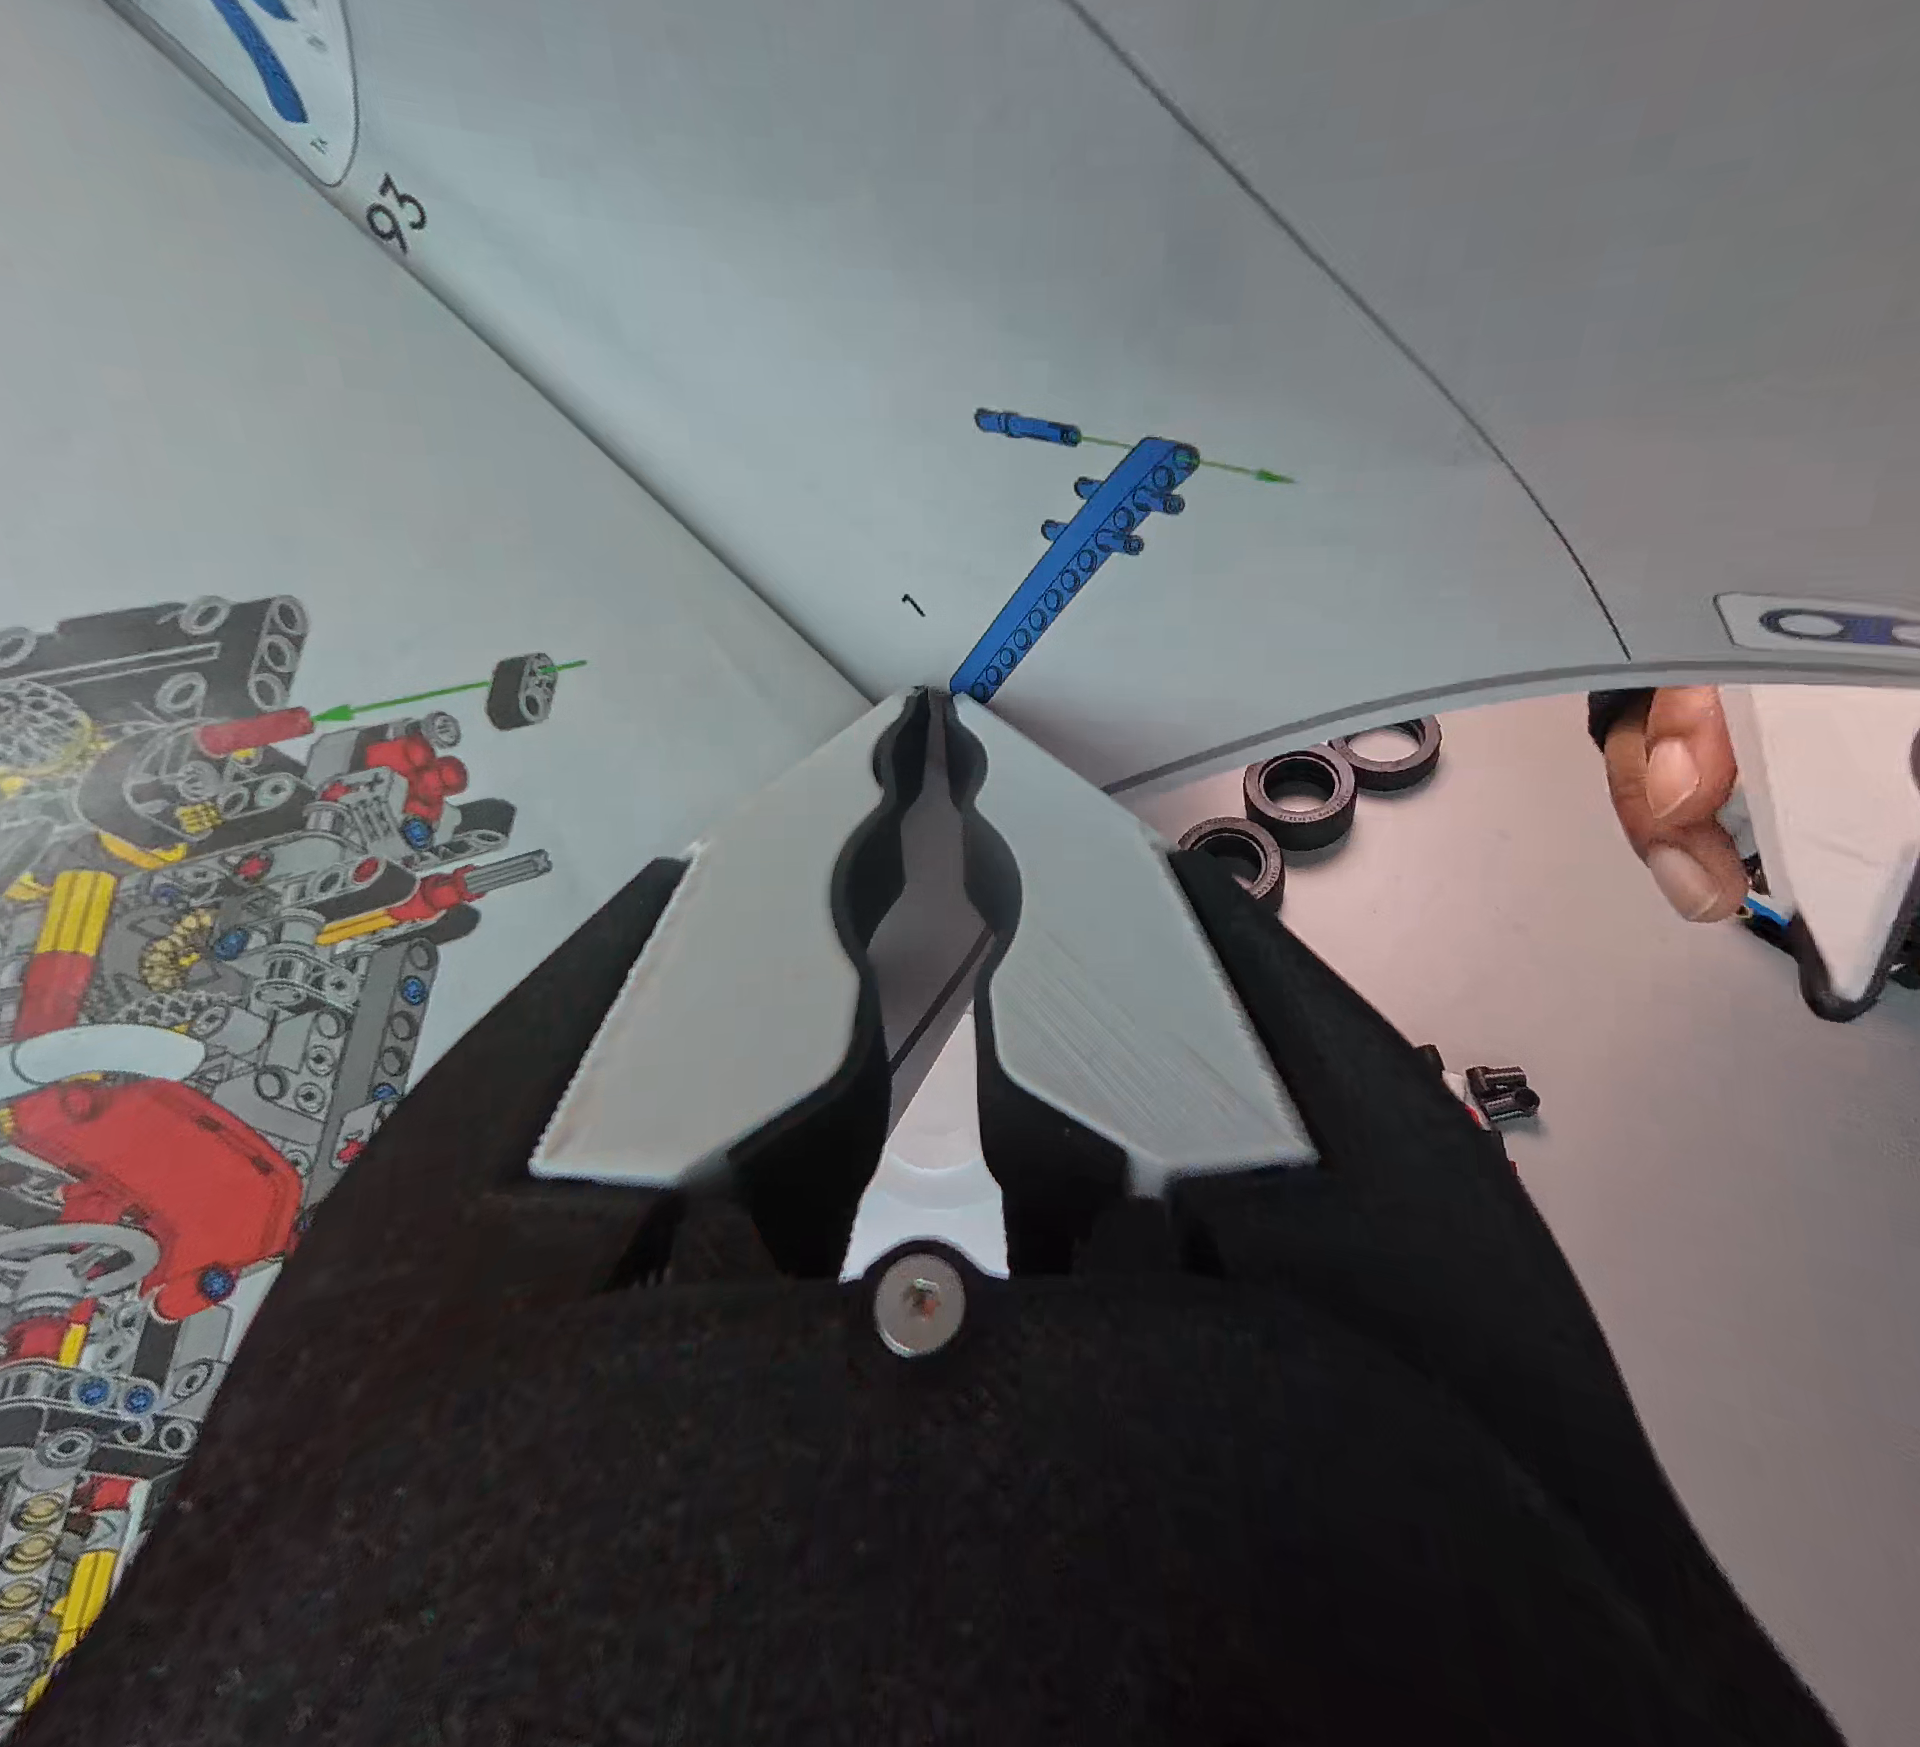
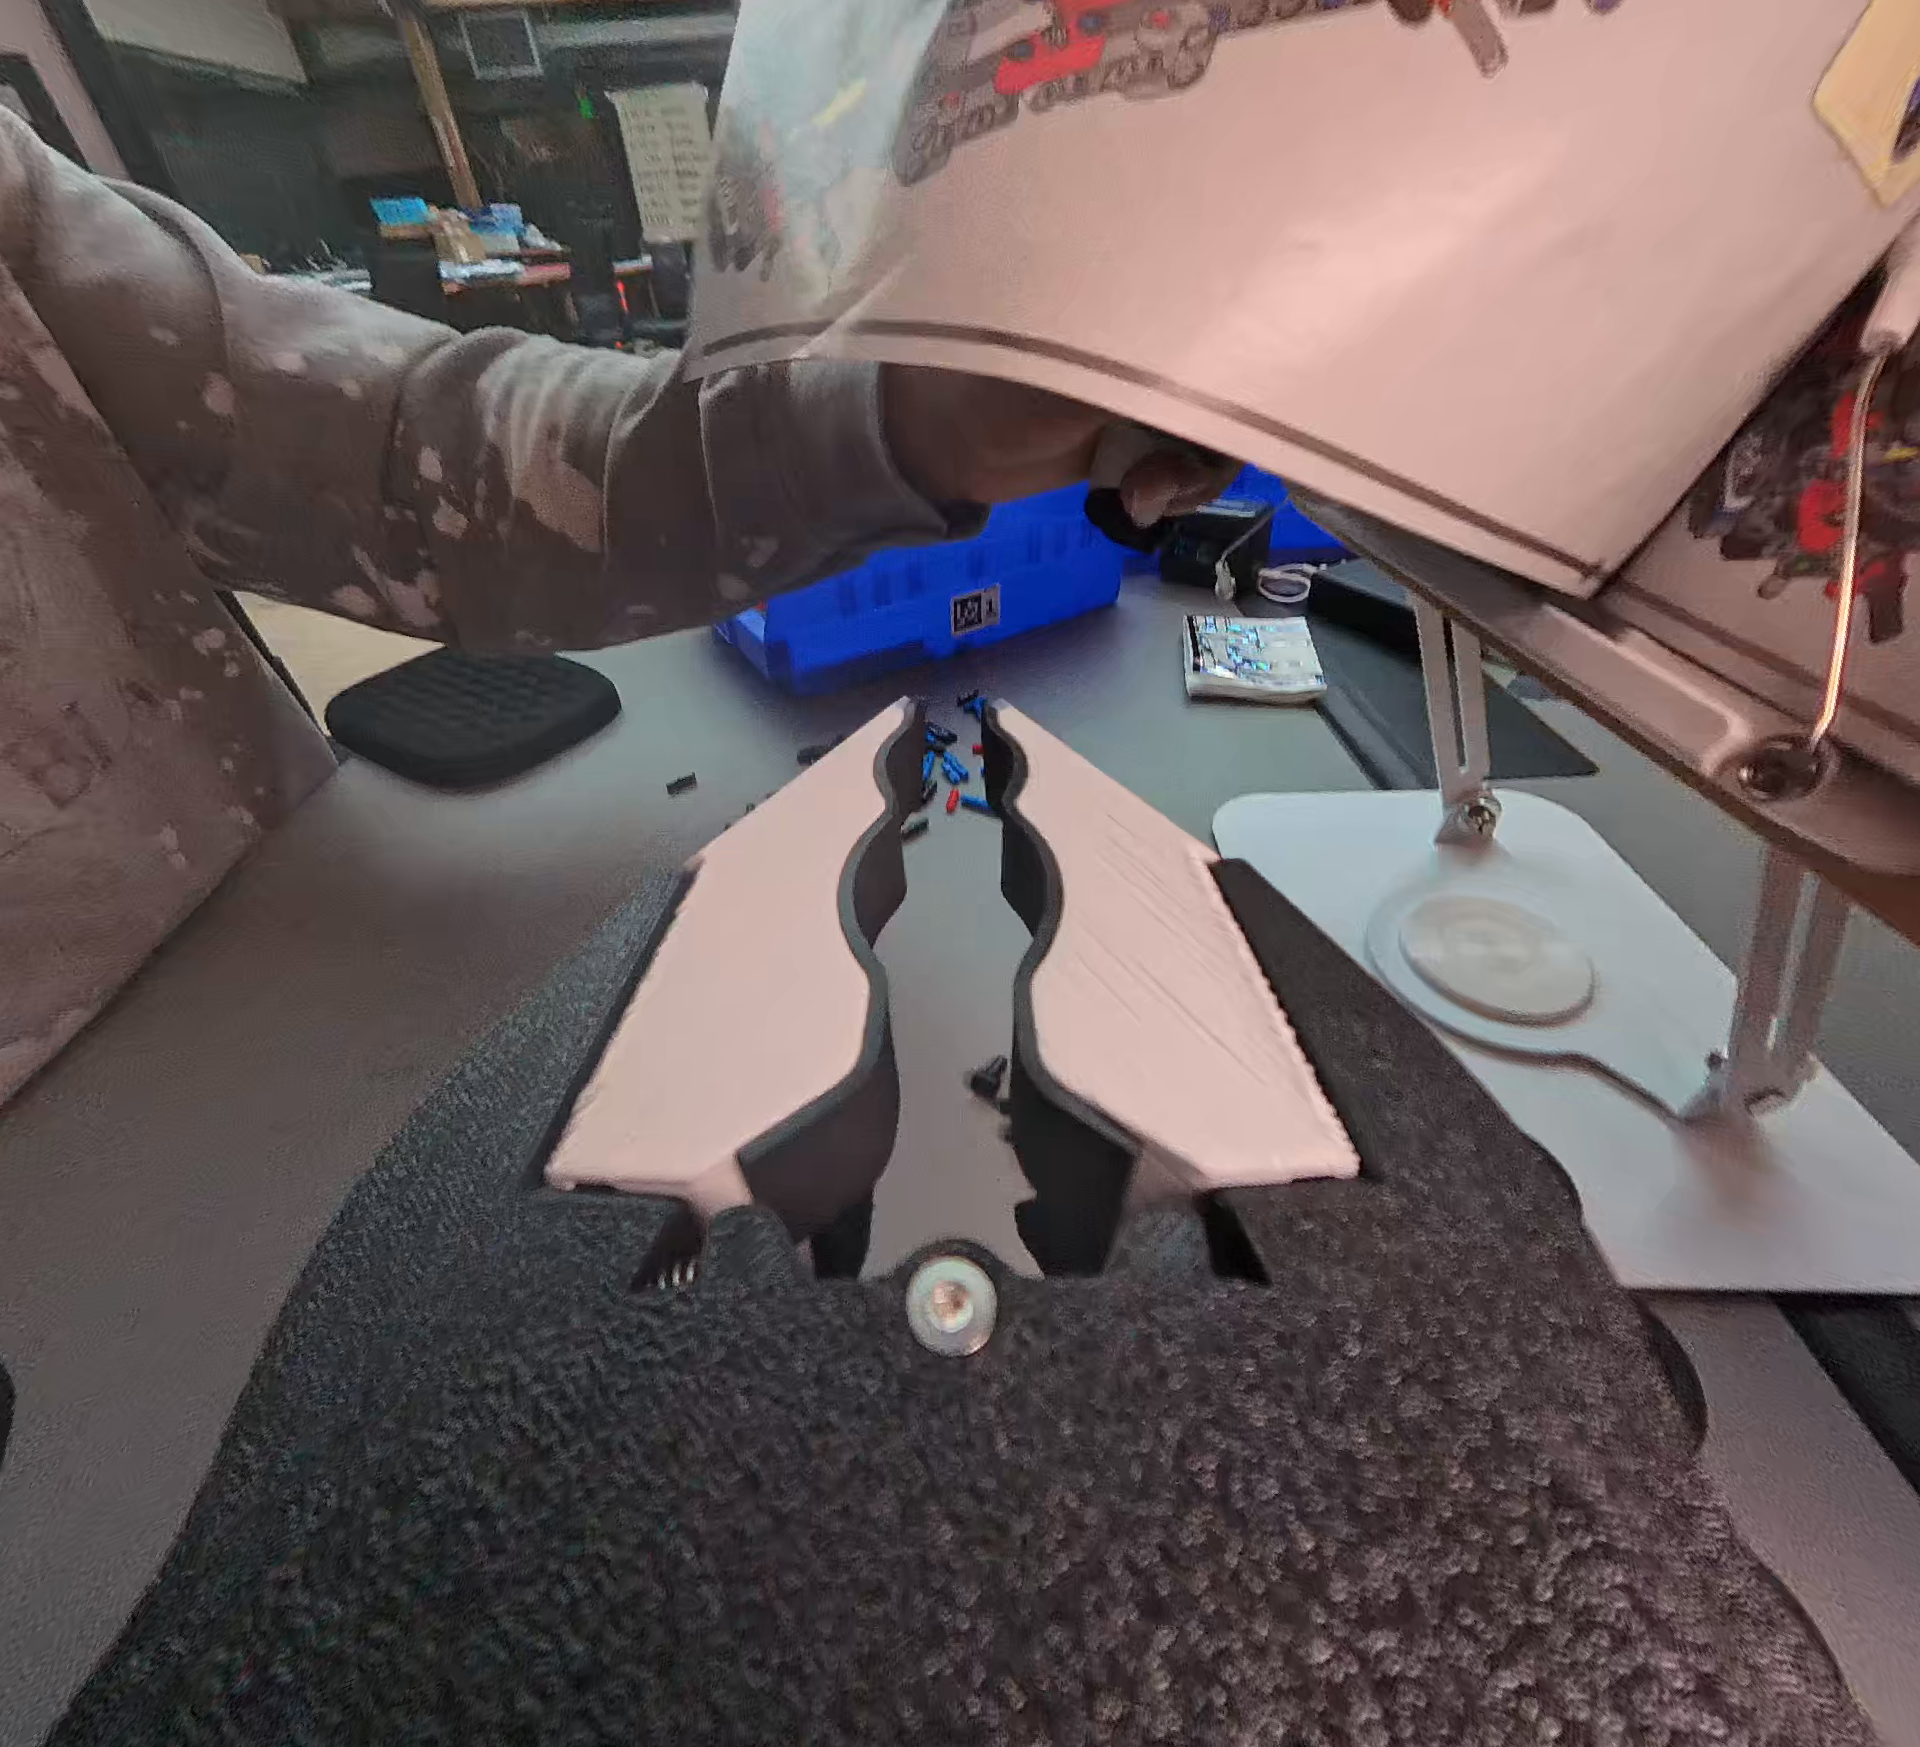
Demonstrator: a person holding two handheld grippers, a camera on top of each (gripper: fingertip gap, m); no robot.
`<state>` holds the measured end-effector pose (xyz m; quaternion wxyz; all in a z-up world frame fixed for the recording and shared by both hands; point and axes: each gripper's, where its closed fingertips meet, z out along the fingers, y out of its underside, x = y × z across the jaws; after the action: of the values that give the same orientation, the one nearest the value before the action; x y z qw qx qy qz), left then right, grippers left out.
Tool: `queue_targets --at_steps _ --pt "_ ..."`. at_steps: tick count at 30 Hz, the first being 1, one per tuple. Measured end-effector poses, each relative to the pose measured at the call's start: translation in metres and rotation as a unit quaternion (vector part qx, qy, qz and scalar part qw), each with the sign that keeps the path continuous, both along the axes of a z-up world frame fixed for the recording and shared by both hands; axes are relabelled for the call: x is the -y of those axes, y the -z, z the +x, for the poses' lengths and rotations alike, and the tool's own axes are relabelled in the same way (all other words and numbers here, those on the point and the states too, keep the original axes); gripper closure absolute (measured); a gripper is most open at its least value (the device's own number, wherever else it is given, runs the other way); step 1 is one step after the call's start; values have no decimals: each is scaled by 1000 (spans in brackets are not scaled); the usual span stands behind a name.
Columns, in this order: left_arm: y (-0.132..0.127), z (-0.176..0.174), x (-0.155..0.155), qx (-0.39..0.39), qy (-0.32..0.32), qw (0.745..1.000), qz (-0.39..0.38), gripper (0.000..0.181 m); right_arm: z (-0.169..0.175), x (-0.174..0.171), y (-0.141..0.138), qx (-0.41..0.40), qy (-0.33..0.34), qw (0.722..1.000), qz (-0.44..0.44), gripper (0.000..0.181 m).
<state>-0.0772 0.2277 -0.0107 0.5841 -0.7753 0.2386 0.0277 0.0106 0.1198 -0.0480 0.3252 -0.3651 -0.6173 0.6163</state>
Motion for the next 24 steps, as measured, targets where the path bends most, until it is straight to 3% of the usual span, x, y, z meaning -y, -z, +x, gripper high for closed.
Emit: queue_targets --at_steps 1,3,5,7,11,13,16,17,20,24 --pt "0 0 0 -1 0 1000 1 180 0 -4 6 14 12 1000 7 169" --pt "0 0 -1 -1 0 1000 2 180 -12 -44 -4 -26 140 989 33 170" --pt "0 1 -1 -1 -1 1000 2 180 -15 -91 -29 -92 300 947 69 174" --pt "0 1 -1 -4 -3 1000 4 180 -16 -119 -47 -115 411 897 113 169" --pt "0 1 -2 -4 -7 1000 2 180 -55 -118 -49 -69 440 867 225 160" --pt "0 2 -3 -7 -11 1000 -2 180 -73 -124 -44 -41 466 831 300 160" --pt "0 1 -5 -14 -23 1000 -10 180 -82 -134 -40 -27 494 789 365 180" --pt "0 1 -5 -16 -28 999 -14 180 -81 -134 -40 -31 496 797 342 181" --pt "1 3 -8 -35 -43 998 -34 181 -67 -142 -43 -61 514 845 134 181" --pt "3 6 -17 -91 -73 992 -49 180 -42 -161 -36 -108 525 836 -119 181"
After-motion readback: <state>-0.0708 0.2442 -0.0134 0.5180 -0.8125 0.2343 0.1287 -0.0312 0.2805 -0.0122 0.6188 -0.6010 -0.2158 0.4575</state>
